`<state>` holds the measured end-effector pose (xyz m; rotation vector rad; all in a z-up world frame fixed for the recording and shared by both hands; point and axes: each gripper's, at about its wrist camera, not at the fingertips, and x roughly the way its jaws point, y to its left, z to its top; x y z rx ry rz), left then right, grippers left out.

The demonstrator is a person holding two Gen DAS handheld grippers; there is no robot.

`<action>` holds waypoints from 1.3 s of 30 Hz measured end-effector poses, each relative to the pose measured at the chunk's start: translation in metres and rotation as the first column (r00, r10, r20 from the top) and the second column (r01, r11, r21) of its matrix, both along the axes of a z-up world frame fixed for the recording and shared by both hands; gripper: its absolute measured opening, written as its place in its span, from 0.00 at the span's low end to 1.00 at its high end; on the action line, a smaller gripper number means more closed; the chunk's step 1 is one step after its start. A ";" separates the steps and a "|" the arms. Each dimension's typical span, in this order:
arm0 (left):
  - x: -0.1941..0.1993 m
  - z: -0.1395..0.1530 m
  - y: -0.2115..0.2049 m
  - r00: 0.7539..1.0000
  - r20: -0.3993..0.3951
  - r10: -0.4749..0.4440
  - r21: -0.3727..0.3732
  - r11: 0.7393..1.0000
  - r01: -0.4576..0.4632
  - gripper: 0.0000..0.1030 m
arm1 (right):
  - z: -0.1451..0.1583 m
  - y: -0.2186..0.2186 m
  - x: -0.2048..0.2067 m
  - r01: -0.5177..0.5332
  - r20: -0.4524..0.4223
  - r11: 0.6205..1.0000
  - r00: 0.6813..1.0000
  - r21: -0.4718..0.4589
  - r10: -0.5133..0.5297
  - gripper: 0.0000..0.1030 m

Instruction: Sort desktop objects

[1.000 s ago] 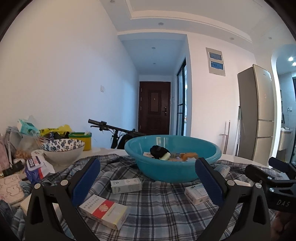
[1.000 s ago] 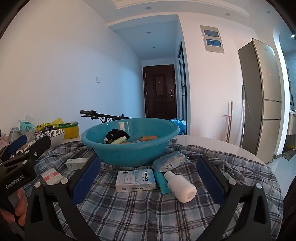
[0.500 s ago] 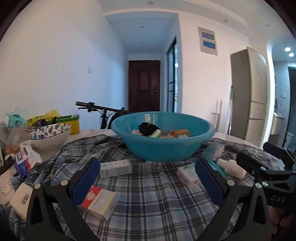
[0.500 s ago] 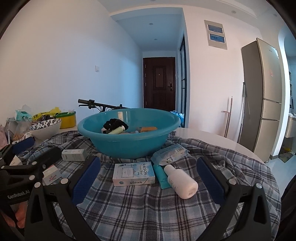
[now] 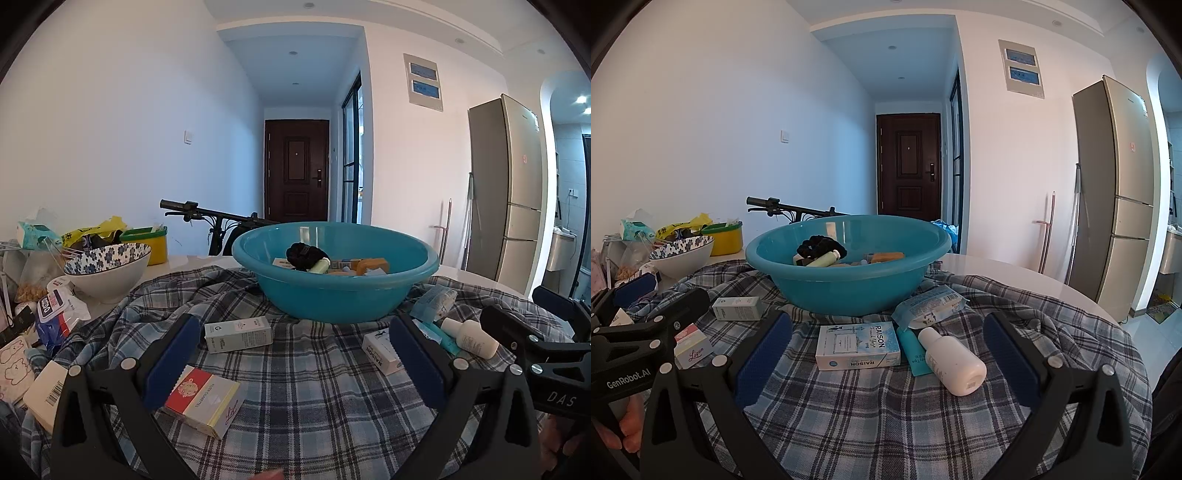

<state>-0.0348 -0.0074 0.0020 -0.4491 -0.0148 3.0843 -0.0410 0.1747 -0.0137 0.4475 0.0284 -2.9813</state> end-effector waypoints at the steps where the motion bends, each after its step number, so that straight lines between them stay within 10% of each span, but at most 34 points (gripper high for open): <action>1: 0.000 0.000 0.000 1.000 0.000 0.000 0.000 1.000 0.000 1.00 | 0.000 0.000 0.000 0.000 0.000 1.000 1.000 0.000 0.000 1.00; 39: 0.000 0.000 -0.002 1.000 0.000 0.008 0.005 1.000 -0.008 1.00 | -0.001 0.000 0.001 0.005 0.005 1.000 1.000 -0.004 -0.005 1.00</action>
